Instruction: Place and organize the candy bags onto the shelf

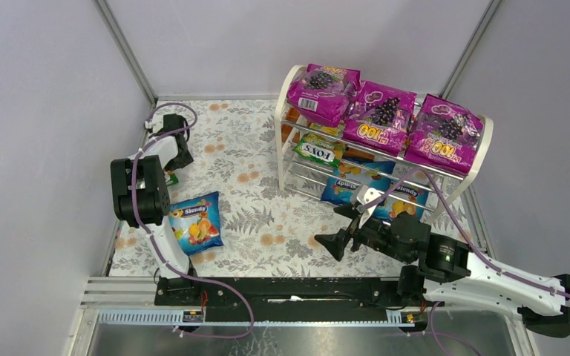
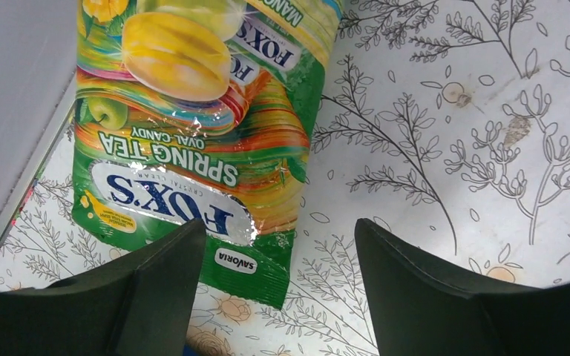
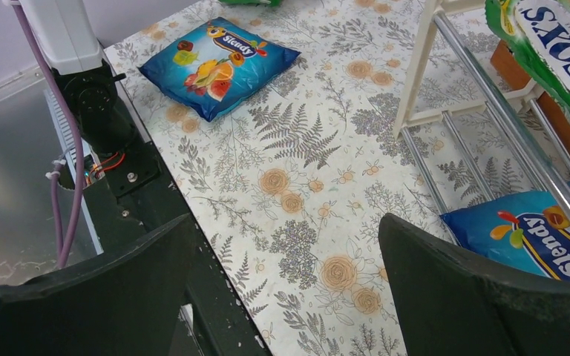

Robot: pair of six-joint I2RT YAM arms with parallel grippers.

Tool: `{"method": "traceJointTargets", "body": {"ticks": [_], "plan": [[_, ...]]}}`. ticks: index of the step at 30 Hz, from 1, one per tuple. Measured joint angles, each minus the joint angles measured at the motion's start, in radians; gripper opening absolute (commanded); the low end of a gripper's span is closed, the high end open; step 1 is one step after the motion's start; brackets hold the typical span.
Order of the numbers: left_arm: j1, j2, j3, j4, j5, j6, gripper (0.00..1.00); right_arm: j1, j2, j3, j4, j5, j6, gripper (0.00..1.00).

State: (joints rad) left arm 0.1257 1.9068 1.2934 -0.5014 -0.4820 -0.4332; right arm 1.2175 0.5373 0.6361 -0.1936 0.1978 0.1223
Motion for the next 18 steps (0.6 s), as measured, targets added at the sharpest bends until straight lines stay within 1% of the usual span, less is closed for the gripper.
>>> {"method": "traceJointTargets", "body": {"ticks": [6, 8, 10, 12, 14, 18], "plan": [[0.005, 0.041, 0.003, 0.005, -0.03, 0.026, 0.65, 0.0, 0.04, 0.0, 0.002, 0.002, -0.001, 1.0], [0.005, 0.058, 0.022, 0.006, -0.041, 0.03, 0.58, 0.0, 0.047, 0.0, 0.001, 0.005, -0.001, 1.0], [0.005, 0.073, 0.036, 0.006, -0.045, 0.034, 0.47, 0.0, 0.048, 0.0, 0.0, 0.013, -0.001, 1.0], [0.005, 0.08, 0.04, 0.006, -0.045, 0.037, 0.31, 0.0, 0.047, 0.0, -0.003, 0.023, -0.001, 1.0], [0.005, 0.08, 0.04, -0.001, -0.041, 0.039, 0.19, 0.0, 0.047, 0.0, -0.007, 0.028, -0.001, 1.0], [0.0, 0.08, 0.04, -0.005, -0.035, 0.043, 0.0, 0.0, 0.035, 0.0, -0.013, 0.046, 0.0, 1.0]]}}
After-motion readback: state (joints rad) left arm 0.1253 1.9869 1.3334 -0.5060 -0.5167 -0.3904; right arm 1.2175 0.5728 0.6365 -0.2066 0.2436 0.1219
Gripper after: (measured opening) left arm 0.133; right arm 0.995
